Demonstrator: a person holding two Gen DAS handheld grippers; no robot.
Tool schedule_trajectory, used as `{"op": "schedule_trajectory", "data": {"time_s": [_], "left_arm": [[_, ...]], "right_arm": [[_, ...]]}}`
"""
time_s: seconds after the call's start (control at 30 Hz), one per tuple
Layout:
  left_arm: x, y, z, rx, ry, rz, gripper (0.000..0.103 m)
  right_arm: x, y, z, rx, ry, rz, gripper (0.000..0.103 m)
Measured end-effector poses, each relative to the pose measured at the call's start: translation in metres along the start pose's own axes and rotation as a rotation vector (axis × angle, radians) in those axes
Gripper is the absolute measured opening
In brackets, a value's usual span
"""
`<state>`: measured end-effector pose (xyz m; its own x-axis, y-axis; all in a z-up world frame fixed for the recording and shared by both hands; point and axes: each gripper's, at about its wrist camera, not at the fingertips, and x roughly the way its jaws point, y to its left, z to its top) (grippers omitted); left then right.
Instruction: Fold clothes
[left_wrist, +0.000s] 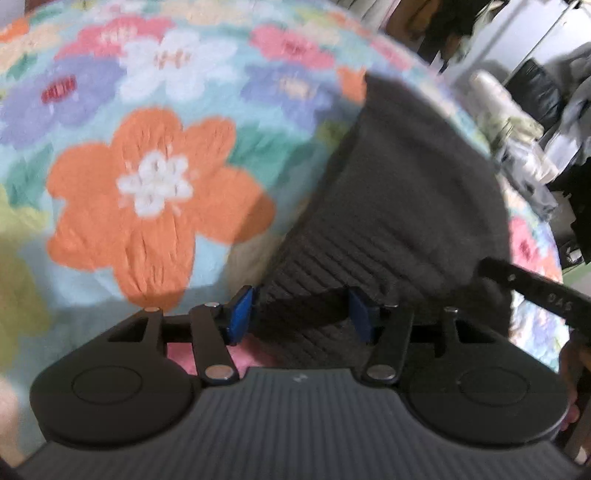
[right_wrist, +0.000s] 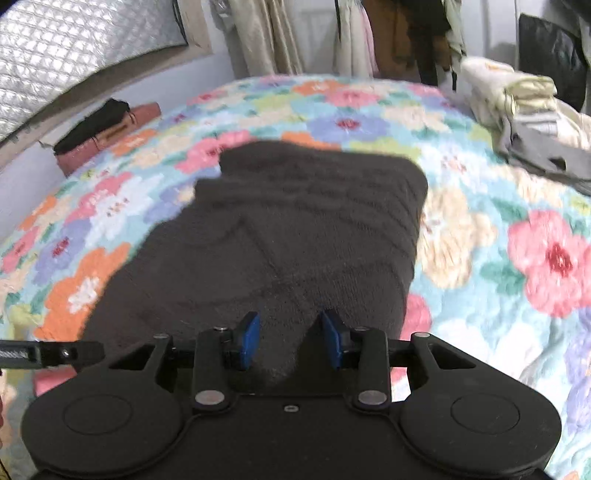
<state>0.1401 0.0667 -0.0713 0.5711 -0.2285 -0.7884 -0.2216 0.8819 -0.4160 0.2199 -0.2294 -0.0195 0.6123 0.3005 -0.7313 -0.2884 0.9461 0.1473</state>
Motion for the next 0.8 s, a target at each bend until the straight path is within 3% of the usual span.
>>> {"op": "schedule_trajectory", "data": {"time_s": [0.5,0.63,0.8], "left_arm": [[-0.004,-0.011,0.001,0.039,0.016,0.019,0.064],[-0.009,-0.020,0.000,0.070,0.028,0.024,0.069],[-0.021,-0.034,-0.003,0.107,0.023,0.026,0.076]], "right_arm": [[0.010,-0.008,-0.007,0.002,0.022,-0.004,0.045],[-0.002,-0.003,-0.011,0.021,0.016,0.005,0.060],[-0.026,0.000,-0.024,0.011,0.005,-0.009,0.070]]}}
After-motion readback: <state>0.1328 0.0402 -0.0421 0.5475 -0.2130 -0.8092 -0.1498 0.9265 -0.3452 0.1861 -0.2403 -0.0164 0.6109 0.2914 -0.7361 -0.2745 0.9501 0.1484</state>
